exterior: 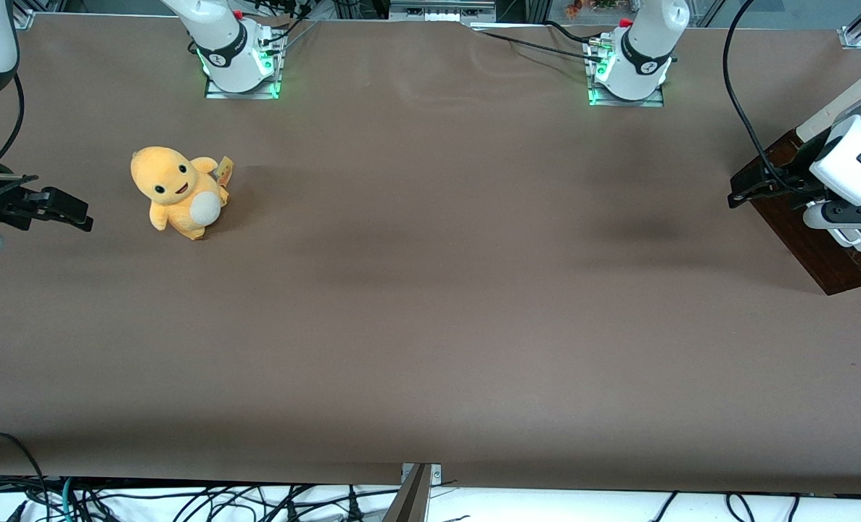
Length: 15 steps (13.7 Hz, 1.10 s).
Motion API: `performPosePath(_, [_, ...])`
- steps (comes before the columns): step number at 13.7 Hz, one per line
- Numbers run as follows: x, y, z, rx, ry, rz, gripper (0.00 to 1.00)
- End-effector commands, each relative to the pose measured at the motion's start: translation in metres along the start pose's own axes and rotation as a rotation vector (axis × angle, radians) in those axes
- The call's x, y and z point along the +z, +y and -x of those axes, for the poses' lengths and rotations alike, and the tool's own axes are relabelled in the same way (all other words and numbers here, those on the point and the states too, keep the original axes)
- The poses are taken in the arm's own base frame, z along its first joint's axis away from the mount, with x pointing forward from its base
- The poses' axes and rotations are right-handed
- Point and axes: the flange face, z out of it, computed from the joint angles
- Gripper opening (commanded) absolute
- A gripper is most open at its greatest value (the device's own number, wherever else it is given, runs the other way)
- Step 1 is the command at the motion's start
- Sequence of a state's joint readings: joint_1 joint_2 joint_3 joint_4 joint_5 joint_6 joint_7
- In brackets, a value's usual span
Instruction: Open lower drawer with left arm only
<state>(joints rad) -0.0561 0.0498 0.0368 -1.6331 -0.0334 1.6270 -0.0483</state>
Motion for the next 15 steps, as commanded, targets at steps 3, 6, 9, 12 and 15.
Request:
performPosePath(3, [0.0009,-0.0008,0.0026,0.026,-0.012,-0.026,1.0])
performPosePath(6, [0.001,-0.0008,0.0027,0.026,-0.014,-0.026,1.0])
performPosePath(9, [0.001,-0.0008,0.0028,0.026,-0.014,-0.026,1.0])
performPosePath(12, [0.001,-0.0008,0.0028,0.026,-0.014,-0.026,1.0])
performPosePath(15, [0.001,-0.0008,0.0028,0.026,-0.014,-0.026,1.0])
